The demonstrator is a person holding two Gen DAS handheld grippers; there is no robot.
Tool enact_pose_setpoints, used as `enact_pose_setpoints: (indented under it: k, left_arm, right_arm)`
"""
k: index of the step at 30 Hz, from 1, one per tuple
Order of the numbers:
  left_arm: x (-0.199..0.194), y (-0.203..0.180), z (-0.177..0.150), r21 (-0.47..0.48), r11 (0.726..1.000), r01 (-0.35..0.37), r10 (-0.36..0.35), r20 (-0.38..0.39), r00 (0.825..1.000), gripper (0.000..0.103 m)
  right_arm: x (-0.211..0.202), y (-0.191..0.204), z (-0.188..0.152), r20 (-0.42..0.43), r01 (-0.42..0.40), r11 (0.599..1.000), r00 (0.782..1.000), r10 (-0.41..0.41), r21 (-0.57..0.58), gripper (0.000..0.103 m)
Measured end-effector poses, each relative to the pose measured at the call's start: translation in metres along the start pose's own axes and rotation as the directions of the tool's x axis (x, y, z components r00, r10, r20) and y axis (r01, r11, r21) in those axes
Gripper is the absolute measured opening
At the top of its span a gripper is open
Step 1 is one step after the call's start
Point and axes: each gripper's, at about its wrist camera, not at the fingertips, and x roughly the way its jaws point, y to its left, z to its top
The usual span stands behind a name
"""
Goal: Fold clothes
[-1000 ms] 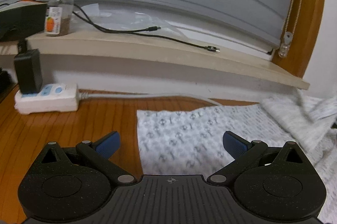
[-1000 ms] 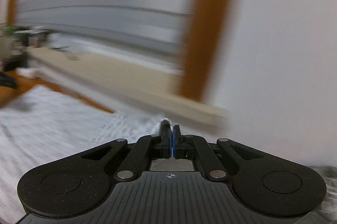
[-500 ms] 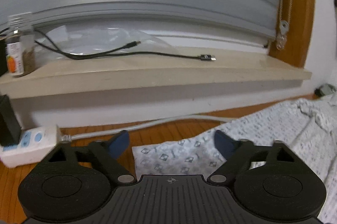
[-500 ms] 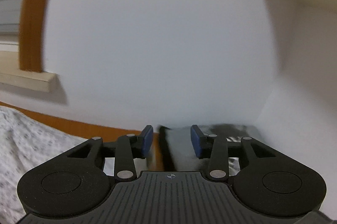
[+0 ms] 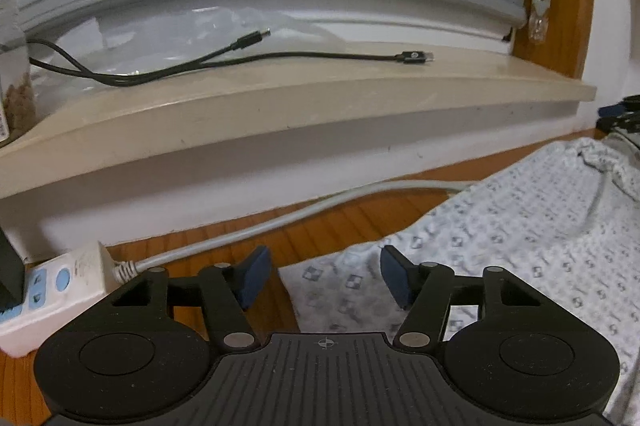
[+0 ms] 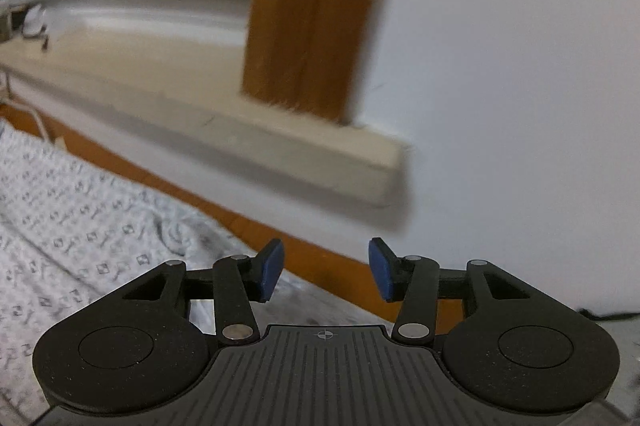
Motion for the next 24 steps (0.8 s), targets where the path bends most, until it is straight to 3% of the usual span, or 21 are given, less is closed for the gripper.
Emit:
enact_pose_setpoints:
  k: [5,12,19,24]
  left_arm:
    - [0.013,0.003,0.004,0.022,0.997,0.078,-0.078,-0.023,0.997,0.066]
    - [0.024,0.006,0.0,0.025,0.993,0.119,-0.118,-0.056,0.991,0.066]
    - [0.024,0.001,-0.003,0.062,0.99,0.124,-0.121,-0.049,0.991,0.07]
    - [0.025,-0.007,-0.005,0.089,0.991,0.097,-0.093,-0.044,0.995,0.07]
  right_arm:
    - [0.025,-0.004,-0.008,-0.043,-0.116,0.993,0.992,0.117,0.025,0.053]
    - [0.035,-0.007,-0.01,-0.048,-0.225,0.97,0.972,0.23,0.088,0.054]
    - [0.039,0.002,-0.006,-0.082,-0.328,0.943,0.94,0.331,0.054,0.054]
    - [0.04,0.005,-0.007,-0.077,-0.337,0.94,0.937,0.341,0.057,0.051]
